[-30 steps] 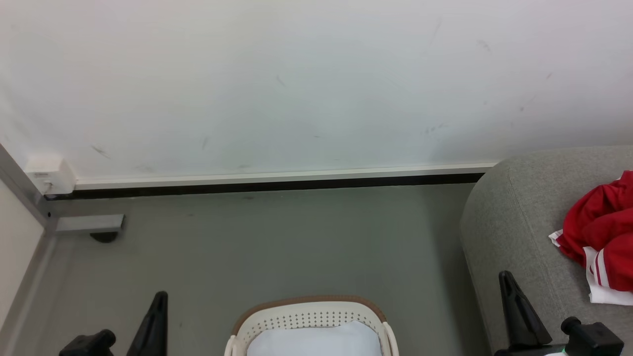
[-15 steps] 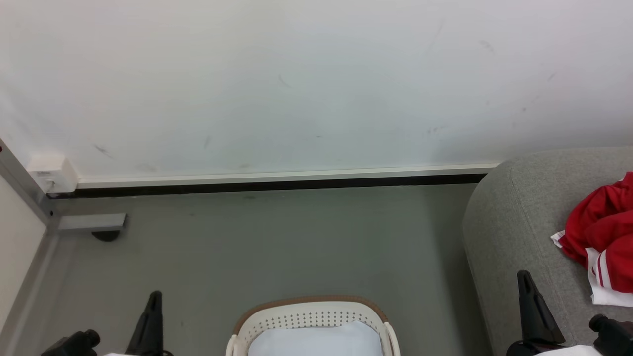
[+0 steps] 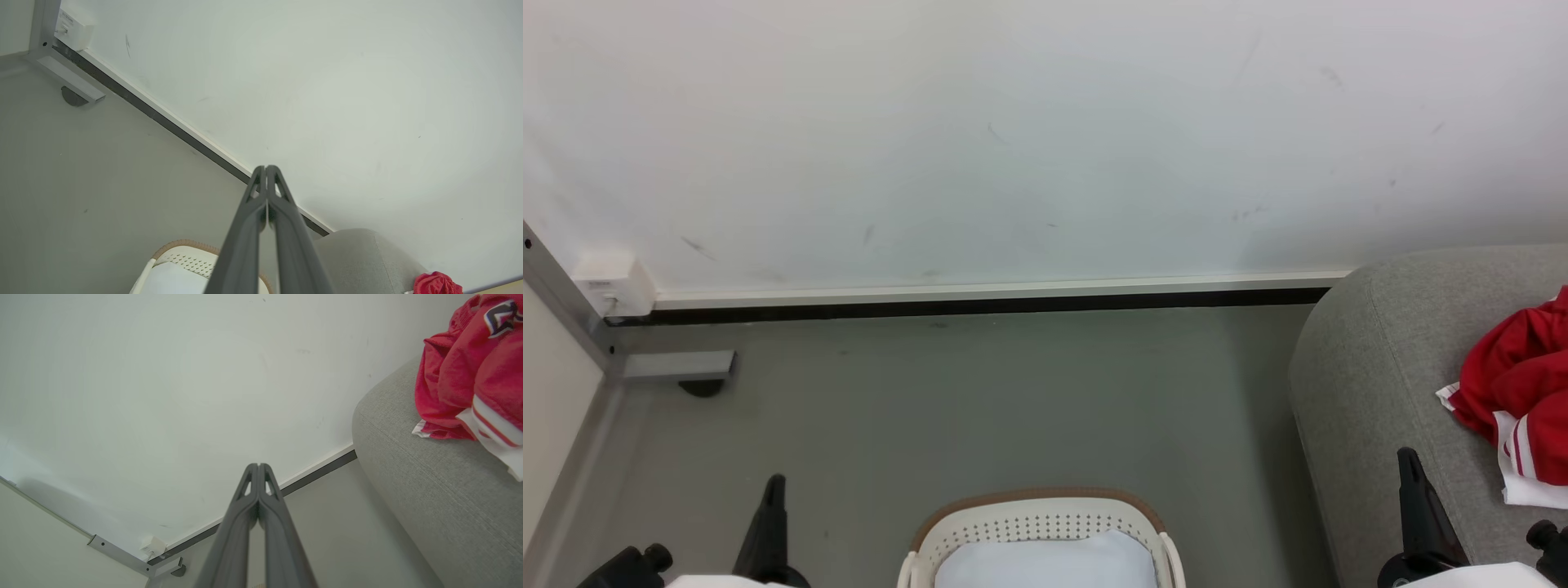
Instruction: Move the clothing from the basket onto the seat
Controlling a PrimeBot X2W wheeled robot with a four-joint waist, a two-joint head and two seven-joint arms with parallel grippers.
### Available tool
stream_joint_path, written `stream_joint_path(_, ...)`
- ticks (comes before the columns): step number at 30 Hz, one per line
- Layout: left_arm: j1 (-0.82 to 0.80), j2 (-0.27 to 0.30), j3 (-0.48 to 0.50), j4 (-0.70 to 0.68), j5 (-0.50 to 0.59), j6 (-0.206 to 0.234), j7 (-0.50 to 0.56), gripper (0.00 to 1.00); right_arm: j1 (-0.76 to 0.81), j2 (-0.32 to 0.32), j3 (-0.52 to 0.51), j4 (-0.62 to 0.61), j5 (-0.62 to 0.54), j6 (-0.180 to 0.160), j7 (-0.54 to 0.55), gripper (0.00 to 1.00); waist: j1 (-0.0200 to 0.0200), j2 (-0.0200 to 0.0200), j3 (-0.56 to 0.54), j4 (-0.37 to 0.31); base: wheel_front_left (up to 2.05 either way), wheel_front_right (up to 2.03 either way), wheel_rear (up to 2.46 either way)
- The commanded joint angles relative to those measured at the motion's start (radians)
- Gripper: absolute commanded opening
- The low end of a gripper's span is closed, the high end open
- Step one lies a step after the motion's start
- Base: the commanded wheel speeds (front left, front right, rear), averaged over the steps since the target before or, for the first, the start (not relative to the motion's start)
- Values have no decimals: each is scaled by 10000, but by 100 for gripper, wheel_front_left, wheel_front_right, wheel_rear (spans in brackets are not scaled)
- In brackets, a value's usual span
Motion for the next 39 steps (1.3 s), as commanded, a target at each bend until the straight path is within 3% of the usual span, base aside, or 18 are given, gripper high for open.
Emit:
stream_joint_path(1, -247, 35, 93, -132, -323, -10, 95, 0, -309, -107, -66, -92, 334, -6, 49, 0, 0, 0, 0, 5, 0, 0, 0)
stream_joint_path(39, -533, -277, 511, -158, -4295, -22, 1280, 0, -509, -182, -688, 106, 4527, -13, 1148, 0, 0, 0, 5, 152, 0, 0, 0)
